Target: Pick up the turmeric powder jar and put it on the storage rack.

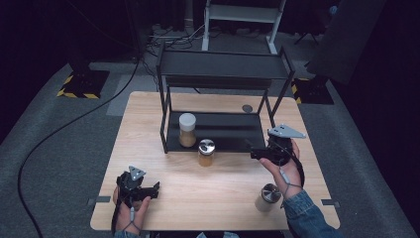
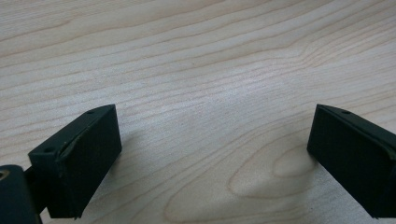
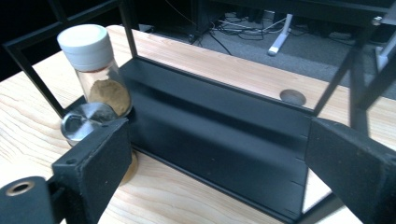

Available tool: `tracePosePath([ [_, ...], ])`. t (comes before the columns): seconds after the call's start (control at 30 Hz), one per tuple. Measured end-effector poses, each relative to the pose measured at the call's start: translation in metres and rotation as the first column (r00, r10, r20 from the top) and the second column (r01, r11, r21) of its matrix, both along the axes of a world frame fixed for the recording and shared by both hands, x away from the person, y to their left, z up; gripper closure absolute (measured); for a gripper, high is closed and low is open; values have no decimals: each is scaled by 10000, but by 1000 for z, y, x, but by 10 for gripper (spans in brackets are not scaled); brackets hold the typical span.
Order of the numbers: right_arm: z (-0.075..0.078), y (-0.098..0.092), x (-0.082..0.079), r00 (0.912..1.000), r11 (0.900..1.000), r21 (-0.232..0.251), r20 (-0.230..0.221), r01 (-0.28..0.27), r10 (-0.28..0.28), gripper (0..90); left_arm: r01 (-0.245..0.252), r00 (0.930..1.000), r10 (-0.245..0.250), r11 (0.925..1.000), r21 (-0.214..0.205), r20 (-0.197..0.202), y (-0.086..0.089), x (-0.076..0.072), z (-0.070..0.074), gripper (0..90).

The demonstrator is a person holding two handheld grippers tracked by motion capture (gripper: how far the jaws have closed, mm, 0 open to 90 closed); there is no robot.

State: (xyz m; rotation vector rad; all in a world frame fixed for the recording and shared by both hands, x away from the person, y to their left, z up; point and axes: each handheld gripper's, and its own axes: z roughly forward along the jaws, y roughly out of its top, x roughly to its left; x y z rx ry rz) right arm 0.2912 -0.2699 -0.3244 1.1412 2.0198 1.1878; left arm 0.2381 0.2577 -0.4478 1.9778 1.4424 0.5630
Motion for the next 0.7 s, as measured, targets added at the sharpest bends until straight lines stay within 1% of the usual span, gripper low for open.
tracePosePath([
  [0.3,-3,22,0,9998,9999,40,200,-101,100,76,6,10000,-6,10000,7,-2,0,0,0,28],
  [0.7,-6,43,5,9991,9993,-43,172,-379,380,76,8,10000,-8,10000,6,-1,0,0,0,28],
])
